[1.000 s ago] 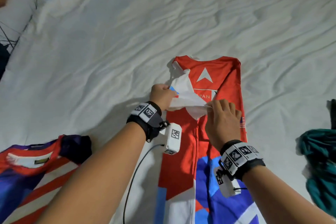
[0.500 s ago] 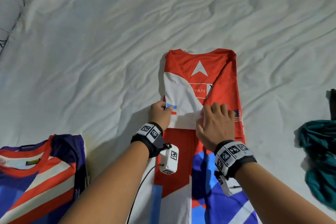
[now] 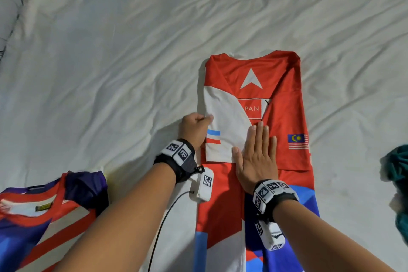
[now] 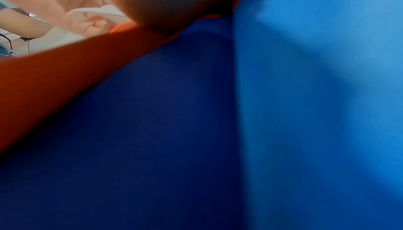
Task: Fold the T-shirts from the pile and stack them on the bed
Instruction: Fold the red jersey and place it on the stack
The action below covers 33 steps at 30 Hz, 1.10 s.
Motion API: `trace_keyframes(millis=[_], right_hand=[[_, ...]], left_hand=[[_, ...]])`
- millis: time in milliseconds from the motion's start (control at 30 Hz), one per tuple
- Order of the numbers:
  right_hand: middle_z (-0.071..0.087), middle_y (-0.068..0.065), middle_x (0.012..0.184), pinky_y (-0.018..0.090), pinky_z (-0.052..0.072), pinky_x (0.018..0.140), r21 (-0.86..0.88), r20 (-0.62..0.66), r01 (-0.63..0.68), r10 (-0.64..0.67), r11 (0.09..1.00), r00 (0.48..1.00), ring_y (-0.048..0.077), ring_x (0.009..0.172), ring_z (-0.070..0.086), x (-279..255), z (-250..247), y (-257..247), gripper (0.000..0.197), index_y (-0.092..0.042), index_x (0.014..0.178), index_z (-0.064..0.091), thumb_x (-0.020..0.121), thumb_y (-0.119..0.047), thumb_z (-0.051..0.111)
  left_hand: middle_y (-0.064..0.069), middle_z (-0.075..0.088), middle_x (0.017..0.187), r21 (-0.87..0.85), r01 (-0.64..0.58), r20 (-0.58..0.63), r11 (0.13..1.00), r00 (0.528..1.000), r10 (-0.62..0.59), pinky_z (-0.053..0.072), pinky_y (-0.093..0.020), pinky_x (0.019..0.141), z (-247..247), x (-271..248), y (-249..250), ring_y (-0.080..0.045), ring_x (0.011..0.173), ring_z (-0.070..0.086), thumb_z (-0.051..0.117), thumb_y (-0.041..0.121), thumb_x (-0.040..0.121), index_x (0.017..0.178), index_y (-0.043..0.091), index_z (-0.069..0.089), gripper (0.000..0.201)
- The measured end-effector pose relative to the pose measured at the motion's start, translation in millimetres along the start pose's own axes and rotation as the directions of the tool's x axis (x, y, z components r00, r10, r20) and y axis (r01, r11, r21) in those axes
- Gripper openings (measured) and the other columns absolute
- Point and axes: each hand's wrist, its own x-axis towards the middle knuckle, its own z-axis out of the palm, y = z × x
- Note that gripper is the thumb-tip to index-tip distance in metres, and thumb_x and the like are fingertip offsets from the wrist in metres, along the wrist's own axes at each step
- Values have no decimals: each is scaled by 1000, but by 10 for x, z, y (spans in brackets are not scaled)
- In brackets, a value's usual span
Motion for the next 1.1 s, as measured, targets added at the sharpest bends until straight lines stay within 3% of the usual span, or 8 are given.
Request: trace_keyframes(millis=[133,367,533,633,700,833,1000,1100], right_hand=[[-12,15,168,51,-5,125,-15,20,-2,3,1000,1000,27,155,-16,-1,21,16,75,-4,161,-1,103,-51,12],[-11,14,168,51,-5,125,-20,27,-9,9,1000,1000,27,155,-16,11,87,40,74,-4,161,0,104,-48,19],[-10,14,168,50,-8,125,1,25,-16,16,1000,1000,27,155,-16,24,124,49,74,-4,161,0,104,-49,17],[-12,13,168,49,-10,124,23,28,-24,23,999,999,26,155,-17,28,128,51,75,-5,160,-2,103,-50,15],[-11,13,168,49,-9,124,23,26,-28,27,999,999,27,155,-16,32,133,49,75,-4,161,-2,103,-50,15],[-10,14,168,49,-11,124,8,29,-20,20,1000,999,28,155,-15,34,139,53,75,-3,161,1,104,-49,18],[-10,14,168,49,-12,124,17,49,-22,21,1000,999,27,155,-17,36,102,35,76,-3,161,1,103,-50,17],[-7,15,168,50,-9,124,17,48,-7,6,1000,999,28,155,-14,46,104,43,76,-2,160,3,103,-49,20]], left_hand=[[-5,42,58,-73,-9,-19,997,1000,7,38,-33,58,18,405,402,-22,60,43,71,46,82,55,14,45,49],[-1,49,65,10,-55,-9,998,998,55,45,-30,67,168,1106,843,-21,64,48,75,20,83,56,18,49,37],[-6,75,111,215,-129,-43,968,989,141,54,-34,96,151,1288,932,-25,107,69,70,27,88,112,13,75,28],[-11,59,134,540,-267,-120,799,915,386,46,-42,100,65,803,715,-31,122,55,57,29,97,139,15,54,45],[-17,43,150,712,-499,145,493,793,592,40,-52,106,83,230,404,-37,133,43,55,33,96,151,15,41,60],[-13,-3,171,657,-754,705,-6,613,356,13,-61,122,26,-380,-310,-31,158,0,29,51,104,164,21,10,69],[-13,-9,170,811,-567,492,147,796,353,9,-63,122,-267,-274,-499,-32,157,-6,23,46,104,164,15,2,70],[-12,-10,170,741,-655,555,150,722,413,0,-60,125,-60,-464,-453,-32,157,-8,26,43,104,164,15,4,70]])
